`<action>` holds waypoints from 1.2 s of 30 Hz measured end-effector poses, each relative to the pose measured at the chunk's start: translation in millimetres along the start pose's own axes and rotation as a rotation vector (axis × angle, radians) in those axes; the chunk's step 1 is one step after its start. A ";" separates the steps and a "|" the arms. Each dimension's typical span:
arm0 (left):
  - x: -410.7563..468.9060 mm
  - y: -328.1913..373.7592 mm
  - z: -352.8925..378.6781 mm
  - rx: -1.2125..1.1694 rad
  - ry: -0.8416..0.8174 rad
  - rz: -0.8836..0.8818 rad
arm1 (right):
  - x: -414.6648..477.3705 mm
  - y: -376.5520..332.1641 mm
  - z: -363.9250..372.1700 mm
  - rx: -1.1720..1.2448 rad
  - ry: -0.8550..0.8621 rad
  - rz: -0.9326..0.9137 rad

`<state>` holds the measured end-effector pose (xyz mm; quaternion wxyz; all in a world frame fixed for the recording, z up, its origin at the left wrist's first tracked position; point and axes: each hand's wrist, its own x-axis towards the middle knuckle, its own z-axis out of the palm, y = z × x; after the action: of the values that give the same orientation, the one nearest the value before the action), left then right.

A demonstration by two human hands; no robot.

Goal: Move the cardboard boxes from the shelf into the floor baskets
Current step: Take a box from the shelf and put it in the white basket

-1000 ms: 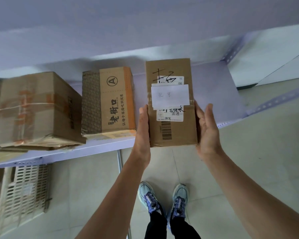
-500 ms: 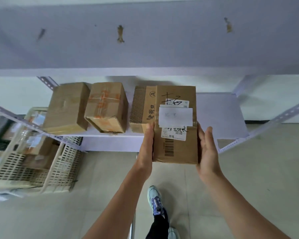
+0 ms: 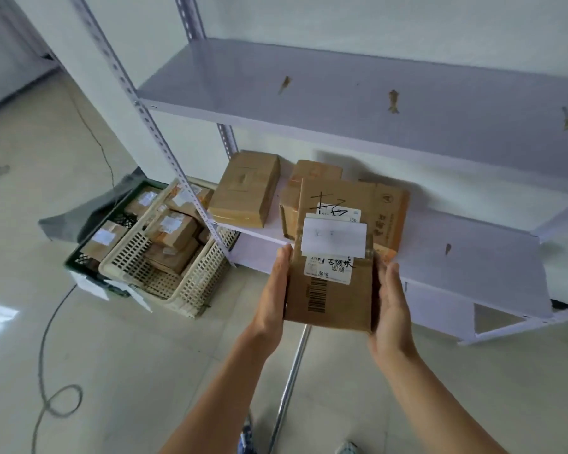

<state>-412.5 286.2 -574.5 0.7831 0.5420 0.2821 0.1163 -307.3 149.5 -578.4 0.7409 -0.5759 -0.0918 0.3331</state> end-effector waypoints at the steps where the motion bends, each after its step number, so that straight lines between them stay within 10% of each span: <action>1: -4.8 3.4 -17.1 -0.005 0.015 0.004 | -0.7 5.2 16.1 -0.010 -0.013 0.001; 18: -39.6 59.2 -377.4 0.049 0.212 -0.122 | 23.8 163.9 347.5 -0.133 -0.068 0.253; 36: 188.5 40.2 -591.7 0.154 0.409 -0.471 | 238.6 319.9 482.1 -0.094 0.047 0.533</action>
<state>-590.1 857.1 -747.2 0.6721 0.4848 0.5594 0.0165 -500.3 711.2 -775.8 0.6014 -0.6209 0.0649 0.4985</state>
